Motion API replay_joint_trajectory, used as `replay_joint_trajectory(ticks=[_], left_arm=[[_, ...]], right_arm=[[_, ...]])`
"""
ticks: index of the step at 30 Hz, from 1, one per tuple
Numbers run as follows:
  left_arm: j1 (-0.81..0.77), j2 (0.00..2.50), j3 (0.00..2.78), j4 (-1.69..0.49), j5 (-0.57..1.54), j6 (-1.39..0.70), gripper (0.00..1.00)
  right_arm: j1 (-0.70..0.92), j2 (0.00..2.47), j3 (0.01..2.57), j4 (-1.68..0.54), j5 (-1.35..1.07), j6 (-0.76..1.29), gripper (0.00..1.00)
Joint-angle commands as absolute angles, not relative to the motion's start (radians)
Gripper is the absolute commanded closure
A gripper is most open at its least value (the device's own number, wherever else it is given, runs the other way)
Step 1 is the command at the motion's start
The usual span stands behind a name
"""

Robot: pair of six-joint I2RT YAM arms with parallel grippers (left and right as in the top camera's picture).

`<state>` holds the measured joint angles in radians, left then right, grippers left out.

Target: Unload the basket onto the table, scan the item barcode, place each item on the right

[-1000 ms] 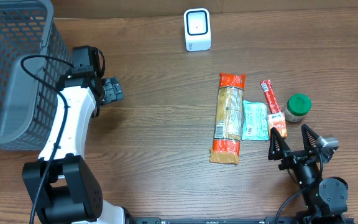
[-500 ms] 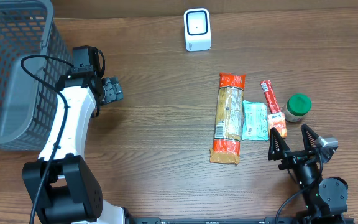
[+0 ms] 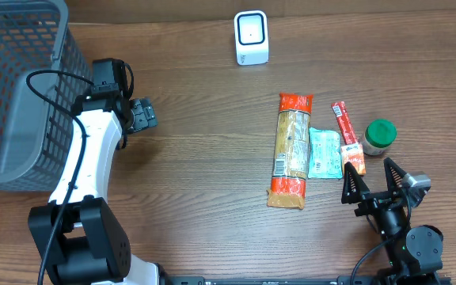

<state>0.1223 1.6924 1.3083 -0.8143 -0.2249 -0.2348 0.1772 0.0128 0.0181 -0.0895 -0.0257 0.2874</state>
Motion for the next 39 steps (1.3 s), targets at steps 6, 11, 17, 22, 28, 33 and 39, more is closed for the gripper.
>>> replay_joint_trajectory(ticks=[6, 11, 17, 22, 28, 33, 39], left_arm=[[0.123, 1.686, 1.323, -0.811, -0.235, -0.224, 0.0], [0.123, 1.645, 1.323, -0.812, -0.236, -0.224, 0.0], [0.123, 1.434, 1.323, -0.812, -0.236, -0.224, 0.0], [0.123, 1.19, 1.323, -0.812, -0.236, -0.224, 0.0], [0.123, 0.919, 1.323, -0.812, -0.236, -0.224, 0.0], [0.123, 0.779, 1.323, -0.813, -0.236, -0.224, 0.0], [0.123, 0.736, 1.319, -0.821, -0.236, -0.224, 0.0]], right_arm=[[0.173, 0.004, 0.008, -0.084, -0.024, 0.281, 0.0], [0.173, 0.004, 0.008, -0.084, -0.024, 0.281, 0.0], [0.173, 0.004, 0.008, -0.084, -0.024, 0.281, 0.0], [0.173, 0.004, 0.008, -0.084, -0.025, 0.281, 0.0], [0.173, 0.004, 0.008, -0.084, -0.025, 0.281, 0.0], [0.173, 0.004, 0.008, -0.084, -0.024, 0.281, 0.0], [0.173, 0.004, 0.008, -0.084, -0.024, 0.281, 0.0]])
